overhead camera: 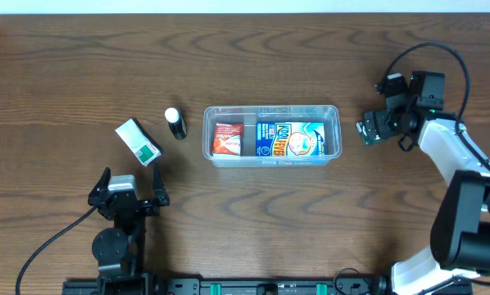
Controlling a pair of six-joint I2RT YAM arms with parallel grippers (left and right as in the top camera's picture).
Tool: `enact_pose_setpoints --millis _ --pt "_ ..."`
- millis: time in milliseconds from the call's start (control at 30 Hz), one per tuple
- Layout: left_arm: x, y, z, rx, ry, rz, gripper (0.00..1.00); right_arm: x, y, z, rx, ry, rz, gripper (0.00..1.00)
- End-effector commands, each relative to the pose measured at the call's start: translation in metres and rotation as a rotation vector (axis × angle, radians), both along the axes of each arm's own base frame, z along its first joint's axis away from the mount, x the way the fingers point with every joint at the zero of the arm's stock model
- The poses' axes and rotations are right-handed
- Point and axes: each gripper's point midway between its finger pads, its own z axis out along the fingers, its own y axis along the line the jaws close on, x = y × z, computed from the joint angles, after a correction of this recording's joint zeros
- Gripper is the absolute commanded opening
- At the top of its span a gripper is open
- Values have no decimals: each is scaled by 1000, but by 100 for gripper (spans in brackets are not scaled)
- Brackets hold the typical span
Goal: Pack container
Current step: 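Move right gripper to the green Zam-Buk tin and grasp it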
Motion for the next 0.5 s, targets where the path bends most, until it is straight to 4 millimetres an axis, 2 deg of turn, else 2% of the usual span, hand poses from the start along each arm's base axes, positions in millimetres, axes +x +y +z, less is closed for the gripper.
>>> enact_pose_setpoints --millis 0,167,467 --pt "-1 -1 -15 -14 44 -5 98 0 -2 -11 -49 16 99 99" --pt "-1 -1 -15 -15 44 -5 98 -2 1 -19 -45 35 123 99" --pt "-1 -1 -15 -14 44 -5 98 -2 20 -17 44 16 191 99"
